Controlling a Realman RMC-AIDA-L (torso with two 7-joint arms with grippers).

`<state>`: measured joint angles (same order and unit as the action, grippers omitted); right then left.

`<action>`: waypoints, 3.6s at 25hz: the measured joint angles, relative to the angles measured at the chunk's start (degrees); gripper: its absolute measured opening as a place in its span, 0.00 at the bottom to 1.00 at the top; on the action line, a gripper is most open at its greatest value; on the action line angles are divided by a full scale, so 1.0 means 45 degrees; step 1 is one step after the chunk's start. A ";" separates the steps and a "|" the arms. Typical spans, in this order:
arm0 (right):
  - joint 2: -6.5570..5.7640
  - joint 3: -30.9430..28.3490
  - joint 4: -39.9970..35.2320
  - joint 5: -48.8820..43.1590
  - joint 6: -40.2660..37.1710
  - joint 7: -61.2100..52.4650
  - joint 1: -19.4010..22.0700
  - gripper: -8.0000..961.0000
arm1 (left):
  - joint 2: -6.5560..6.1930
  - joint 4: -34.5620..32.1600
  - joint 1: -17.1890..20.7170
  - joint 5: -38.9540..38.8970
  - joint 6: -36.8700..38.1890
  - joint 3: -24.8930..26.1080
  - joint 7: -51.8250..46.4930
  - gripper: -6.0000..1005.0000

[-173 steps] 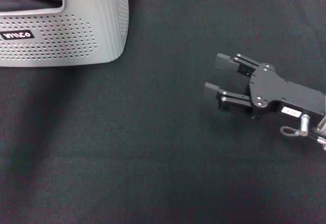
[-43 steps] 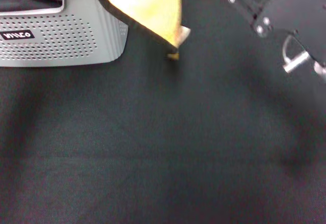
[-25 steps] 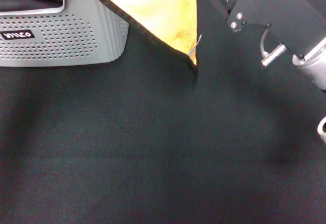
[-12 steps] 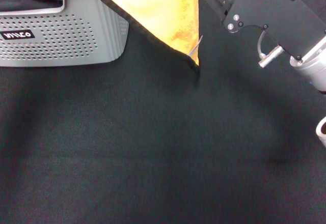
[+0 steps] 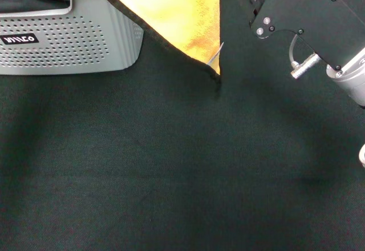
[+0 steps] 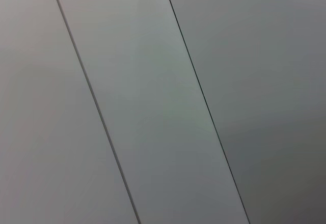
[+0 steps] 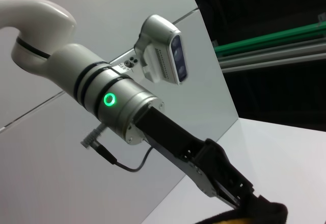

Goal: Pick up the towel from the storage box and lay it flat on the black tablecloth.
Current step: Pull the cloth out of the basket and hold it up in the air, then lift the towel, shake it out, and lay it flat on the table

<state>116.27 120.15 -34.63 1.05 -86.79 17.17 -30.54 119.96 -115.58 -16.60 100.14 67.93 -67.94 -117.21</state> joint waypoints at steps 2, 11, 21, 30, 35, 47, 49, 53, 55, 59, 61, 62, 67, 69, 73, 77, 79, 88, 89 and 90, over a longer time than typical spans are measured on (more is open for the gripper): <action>0.0000 0.0059 0.0000 0.0019 -0.0014 0.0027 0.0004 0.36 | 0.0000 0.0000 0.0000 0.0004 0.0000 -0.0001 -0.0001 0.03; 0.0000 -0.0029 0.0000 0.0039 0.0049 0.0054 -0.0032 0.26 | -0.0001 0.0000 -0.0001 0.0010 0.0006 -0.0022 -0.0005 0.03; 0.0000 -0.0006 0.0010 0.0040 0.0063 0.0072 -0.0080 0.24 | -0.0019 0.0000 -0.0001 0.0056 0.0025 -0.0216 -0.0007 0.03; 0.0000 0.0054 0.0003 0.0040 -0.0002 0.0044 -0.0009 0.18 | -0.0020 0.0010 0.0135 0.0131 0.0024 -0.0214 -0.0007 0.03; 0.0000 0.0059 0.0018 0.0040 0.0052 -0.0040 -0.0009 0.19 | -0.0011 0.0028 0.0315 0.0131 0.0023 -0.0214 0.0012 0.03; -0.0102 0.0128 -0.0033 -0.0073 -0.0410 -0.4072 0.1075 0.02 | 0.0020 0.1800 0.1817 -0.1323 0.1921 -0.0289 0.1515 0.03; -0.0186 0.0089 -0.0010 -0.0092 -0.0511 -0.5154 0.1130 0.01 | 0.0020 0.2438 0.1988 -0.1516 0.2188 -0.0250 0.1978 0.03; -0.0509 -0.0232 0.0062 -0.0210 -0.0479 -0.7662 0.1056 0.02 | 0.0018 0.4003 0.2080 -0.2155 0.2789 -0.0240 0.3238 0.04; -0.0691 -0.0517 0.0012 -0.0507 -0.0392 -0.8825 0.0962 0.02 | 0.0011 0.5020 0.2012 -0.2476 0.3191 -0.0115 0.3937 0.04; -0.0854 -0.1971 -0.0087 -0.2271 -0.0093 -1.0962 0.0607 0.02 | -0.0008 0.6544 0.1667 -0.2836 0.4154 0.0233 0.5127 0.05; -0.0859 -0.2928 -0.0352 -0.3780 0.0278 -1.2028 0.0400 0.02 | -0.0010 0.7303 0.1436 -0.3009 0.4463 0.0402 0.5516 0.06; -0.0859 -0.3264 -0.0520 -0.4358 0.0451 -1.2420 0.0337 0.02 | -0.0011 0.7690 0.1320 -0.3119 0.4558 0.0496 0.5709 0.07; -0.0672 -0.5036 -0.2019 -0.7515 0.1356 -1.4387 0.0287 0.02 | -0.0012 0.9276 0.0949 -0.3352 0.4703 0.1043 0.6647 0.10; -0.0535 -0.5578 -0.2661 -0.8363 0.1579 -1.4859 0.0453 0.02 | 0.0000 0.9701 0.0904 -0.3448 0.4728 0.1342 0.7000 0.10; -0.0378 -0.6394 -0.4176 -0.9844 0.1916 -1.5813 0.0864 0.03 | 0.0000 1.0051 0.0943 -0.3648 0.4746 0.1801 0.7414 0.10; -0.0352 -0.6817 -0.5239 -1.0495 0.2189 -1.6429 0.1130 0.03 | -0.0007 1.0367 0.1048 -0.3797 0.4787 0.2186 0.7842 0.10; -0.0351 -0.6990 -0.5696 -1.0649 0.2391 -1.6554 0.1246 0.03 | -0.0010 1.0501 0.1074 -0.3803 0.4919 0.2234 0.7976 0.11; -0.0412 -0.7542 -0.6897 -1.0712 0.2914 -1.6706 0.1320 0.03 | -0.0019 1.0940 0.1189 -0.3610 0.5609 0.2238 0.8204 0.11; -0.0419 -0.7585 -0.6995 -1.0714 0.2958 -1.6710 0.1322 0.03 | -0.0019 1.1107 0.1191 -0.3597 0.5631 0.2270 0.8307 0.11; -0.0424 -0.7611 -0.7072 -1.0716 0.2997 -1.6713 0.1326 0.03 | -0.0019 1.1281 0.1189 -0.3599 0.5635 0.2310 0.8438 0.11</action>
<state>114.36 85.90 -66.45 -47.17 -73.30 -58.04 -24.58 119.87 -64.81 -11.26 83.95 93.29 -57.55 -79.24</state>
